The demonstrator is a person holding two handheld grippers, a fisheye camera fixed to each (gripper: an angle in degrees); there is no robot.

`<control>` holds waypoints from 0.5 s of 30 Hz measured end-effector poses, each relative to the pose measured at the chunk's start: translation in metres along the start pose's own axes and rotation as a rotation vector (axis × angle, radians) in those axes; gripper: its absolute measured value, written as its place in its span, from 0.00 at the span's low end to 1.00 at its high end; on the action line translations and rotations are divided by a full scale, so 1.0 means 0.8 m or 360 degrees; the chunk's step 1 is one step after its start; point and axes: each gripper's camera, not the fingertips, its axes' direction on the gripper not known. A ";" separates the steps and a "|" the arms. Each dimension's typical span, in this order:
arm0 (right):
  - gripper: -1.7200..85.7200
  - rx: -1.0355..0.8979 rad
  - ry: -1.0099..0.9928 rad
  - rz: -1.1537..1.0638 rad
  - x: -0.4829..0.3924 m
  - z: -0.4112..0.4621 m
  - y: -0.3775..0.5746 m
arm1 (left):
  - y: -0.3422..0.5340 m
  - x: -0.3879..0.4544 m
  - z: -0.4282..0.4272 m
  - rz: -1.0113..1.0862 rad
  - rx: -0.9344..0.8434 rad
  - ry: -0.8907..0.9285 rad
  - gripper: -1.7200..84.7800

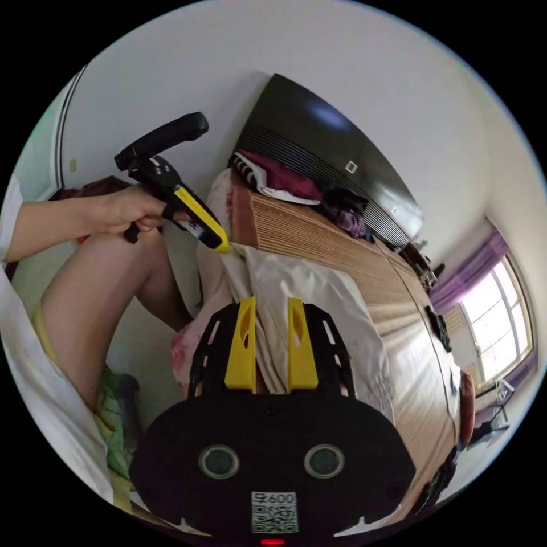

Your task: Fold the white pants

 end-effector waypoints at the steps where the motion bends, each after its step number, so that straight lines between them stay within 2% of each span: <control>1: 0.08 -0.0018 0.0011 -0.0065 -0.019 0.013 -0.017 | 0.007 0.007 0.008 0.0056 0.0025 -0.0047 0.05; 5: 0.04 -0.0057 0.0112 -0.0110 -0.066 0.043 -0.057 | 0.030 0.026 0.043 0.0190 0.0047 -0.0188 0.05; 9: 0.06 0.0001 0.0071 -0.0090 -0.101 0.046 -0.079 | 0.047 0.023 0.066 0.0187 0.0088 -0.0177 0.05; 15: 0.03 -0.0147 0.0414 -0.0402 -0.190 0.085 -0.112 | 0.068 0.011 0.101 0.0179 0.0143 -0.0113 0.05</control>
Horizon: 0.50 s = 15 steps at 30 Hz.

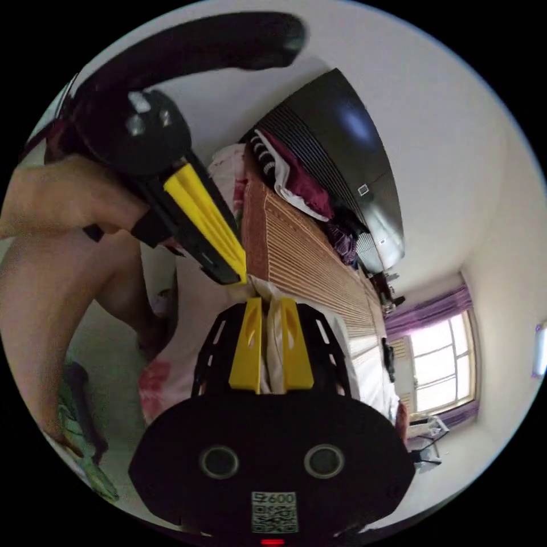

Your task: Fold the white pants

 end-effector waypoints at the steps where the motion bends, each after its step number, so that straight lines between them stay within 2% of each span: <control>1: 0.03 -0.0064 0.0109 -0.0098 -0.018 0.005 -0.008 | 0.005 0.002 0.008 0.0014 0.0005 -0.0014 0.05; 5: 0.02 -0.0320 0.0505 -0.0449 -0.077 0.023 -0.014 | 0.016 0.012 0.032 0.0060 0.0006 -0.0072 0.05; 7: 0.01 -0.0368 0.0595 -0.0477 -0.088 0.020 -0.009 | 0.020 0.017 0.042 0.0098 -0.0003 -0.0103 0.05; 11: 0.01 -0.0487 0.0578 -0.0393 -0.088 0.008 0.002 | 0.029 0.037 0.070 0.0213 -0.0042 -0.0222 0.04; 15: 0.01 -0.0443 0.0450 -0.0259 -0.076 -0.014 0.002 | 0.032 0.062 0.097 0.0381 -0.0128 -0.0342 0.04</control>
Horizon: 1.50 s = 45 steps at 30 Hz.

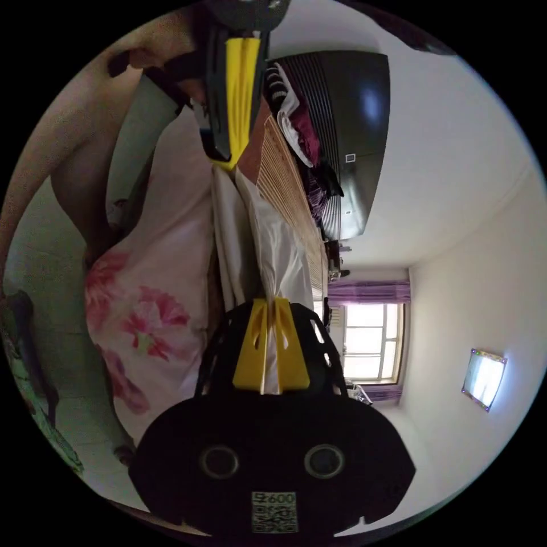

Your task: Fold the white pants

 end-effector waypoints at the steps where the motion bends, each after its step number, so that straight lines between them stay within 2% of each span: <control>1: 0.01 0.0010 -0.0021 0.0029 0.005 -0.007 -0.001 | -0.001 0.006 0.005 0.0057 -0.0015 -0.0020 0.04; 7: 0.01 -0.0015 -0.0145 0.0210 0.031 -0.024 -0.003 | -0.004 0.033 0.018 0.0329 -0.0059 -0.0174 0.04; 12: 0.01 -0.0022 -0.0238 0.0450 0.070 -0.051 0.028 | -0.017 -0.001 0.016 0.0195 -0.0087 -0.0026 0.04; 15: 0.01 0.0013 -0.0467 0.0807 0.122 -0.080 0.067 | -0.026 -0.040 0.004 0.0021 -0.0200 0.0047 0.04; 17: 0.01 0.0006 -0.0572 0.1193 0.175 -0.089 0.108 | -0.025 -0.064 -0.009 -0.0095 -0.0312 -0.0087 0.03; 19: 0.01 0.0068 -0.0638 0.1462 0.214 -0.089 0.134 | -0.027 -0.075 -0.019 -0.0172 -0.0278 -0.0162 0.03; 21: 0.01 0.0152 -0.0717 0.1610 0.242 -0.078 0.143 | -0.042 -0.085 -0.030 -0.0305 -0.0156 -0.0026 0.03; 23: 0.01 0.0105 -0.0756 0.1603 0.264 -0.054 0.124 | -0.082 -0.081 -0.037 -0.0312 0.0076 0.0385 0.03; 25: 0.01 0.0044 -0.0767 0.1574 0.273 -0.039 0.108 | -0.112 -0.072 -0.031 -0.0343 0.0212 0.0505 0.03; 27: 0.01 -0.0106 -0.0918 0.1601 0.280 -0.015 0.106 | -0.134 -0.066 -0.009 -0.0380 0.0213 0.0529 0.03; 29: 0.01 -0.0010 -0.1107 0.1806 0.302 -0.008 0.132 | -0.150 -0.052 0.048 -0.0260 -0.0091 0.0495 0.03; 31: 0.01 0.0010 -0.1256 0.1889 0.319 -0.005 0.142 | -0.149 -0.064 0.040 -0.0285 -0.0026 0.0538 0.03; 33: 0.01 0.0024 -0.1316 0.1899 0.346 -0.013 0.142 | -0.170 -0.078 0.024 -0.0223 -0.0110 0.0583 0.02; 34: 0.01 0.0107 -0.1293 0.1906 0.371 -0.025 0.141 | -0.189 -0.094 0.002 -0.0222 -0.0092 0.0554 0.02; 35: 0.01 0.0249 -0.1212 0.1931 0.400 -0.038 0.139 | -0.209 -0.115 -0.027 -0.0265 0.0068 0.0537 0.02; 37: 0.01 0.0321 -0.1096 0.1932 0.442 -0.036 0.121 | -0.252 -0.143 -0.055 -0.0275 0.0311 0.0633 0.02; 39: 0.01 0.0235 -0.1155 0.1771 0.477 -0.003 0.081 | -0.316 -0.155 -0.042 -0.0220 0.0264 0.0808 0.02; 41: 0.01 0.0079 -0.1218 0.1613 0.503 0.058 0.023 | -0.400 -0.133 0.004 -0.0077 0.0095 0.0947 0.02; 43: 0.01 -0.0046 -0.1284 0.1514 0.505 0.099 -0.011 | -0.441 -0.095 0.038 0.0057 0.0017 0.0945 0.02; 45: 0.01 -0.0258 -0.1382 0.1379 0.486 0.138 -0.036 | -0.463 -0.049 0.080 0.0210 -0.0174 0.0817 0.02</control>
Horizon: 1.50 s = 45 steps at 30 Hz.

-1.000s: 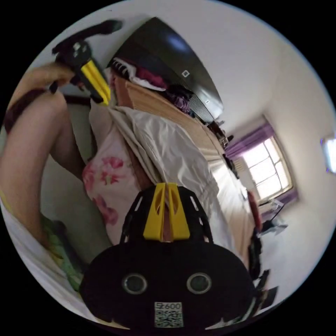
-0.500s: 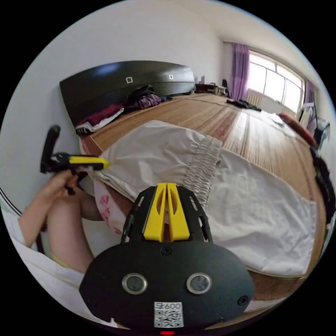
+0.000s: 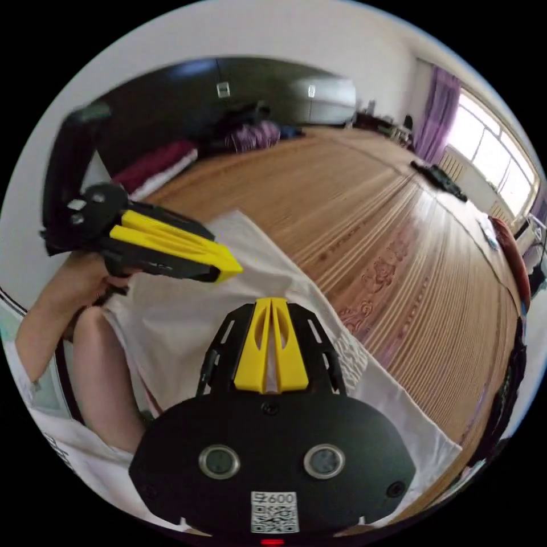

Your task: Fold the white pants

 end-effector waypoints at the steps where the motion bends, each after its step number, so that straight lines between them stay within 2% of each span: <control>1: 0.01 -0.0183 0.0017 -0.0055 -0.007 0.032 -0.002 | -0.009 0.013 0.049 0.0077 -0.0247 -0.0176 0.02; 2: 0.01 -0.0080 0.0026 -0.0060 -0.012 0.025 -0.002 | -0.006 0.027 0.079 0.0169 -0.0315 -0.0299 0.02; 3: 0.01 -0.0121 0.0045 -0.0070 -0.015 0.025 -0.006 | -0.006 0.033 0.076 0.0198 -0.0271 -0.0331 0.02; 6: 0.01 -0.0165 0.0050 -0.0142 -0.026 0.002 -0.023 | -0.029 0.039 0.060 0.0221 -0.0355 -0.0324 0.02; 10: 0.01 0.0165 0.0138 0.0075 -0.012 -0.069 -0.011 | -0.026 0.019 -0.010 0.0002 -0.0035 -0.0384 0.02; 12: 0.01 -0.0020 0.0216 0.0015 -0.014 -0.048 -0.009 | -0.021 -0.001 0.010 -0.0088 -0.0116 -0.0385 0.02; 13: 0.01 -0.0192 0.0202 -0.0050 -0.018 -0.021 -0.008 | -0.019 -0.015 0.058 -0.0076 -0.0379 -0.0302 0.02; 14: 0.01 -0.0058 0.0221 -0.0041 -0.022 -0.024 -0.006 | -0.015 -0.019 0.064 -0.0077 -0.0289 -0.0301 0.02; 16: 0.01 -0.0078 0.0265 -0.0116 -0.033 -0.031 -0.011 | -0.025 -0.027 0.052 -0.0162 -0.0348 -0.0235 0.02; 18: 0.01 -0.0067 0.0337 -0.0058 -0.042 -0.055 -0.011 | -0.024 -0.015 0.016 -0.0163 -0.0230 -0.0169 0.02; 20: 0.01 0.0236 0.0239 -0.0021 -0.064 -0.113 0.015 | 0.005 0.014 -0.038 -0.0192 0.0070 -0.0074 0.02; 21: 0.01 0.0267 0.0175 -0.0023 -0.070 -0.122 0.021 | 0.012 0.022 -0.040 -0.0182 0.0083 -0.0032 0.02; 23: 0.01 0.0058 -0.0019 -0.0114 -0.094 -0.110 0.032 | 0.032 0.053 0.002 -0.0106 -0.0126 -0.0028 0.02; 25: 0.01 -0.0164 0.0034 -0.0173 -0.107 -0.066 0.040 | 0.049 0.068 0.057 -0.0054 -0.0245 -0.0147 0.02; 26: 0.01 -0.0064 0.0036 -0.0109 -0.105 -0.065 0.046 | 0.059 0.067 0.057 -0.0124 -0.0126 -0.0170 0.02; 29: 0.01 -0.0073 0.0078 -0.0085 -0.113 -0.090 0.048 | 0.058 0.077 0.038 -0.0170 -0.0177 -0.0210 0.02; 32: 0.01 0.0071 0.0228 -0.0086 -0.132 -0.130 0.079 | 0.107 0.094 -0.018 -0.0259 0.0148 -0.0253 0.02; 36: 0.01 0.0116 0.0126 0.0026 -0.128 -0.142 0.129 | 0.194 0.073 -0.015 -0.0606 0.0203 -0.0263 0.02; 38: 0.01 0.0215 0.0001 0.0233 -0.112 -0.122 0.154 | 0.222 0.070 0.043 -0.0568 0.0143 -0.0256 0.02; 42: 0.01 0.0213 -0.0026 0.0310 -0.106 -0.133 0.165 | 0.219 0.076 0.022 -0.0602 0.0059 -0.0258 0.03; 45: 0.01 0.0300 0.0254 0.0270 -0.127 -0.154 0.183 | 0.276 0.074 -0.051 -0.0857 0.0421 -0.0469 0.03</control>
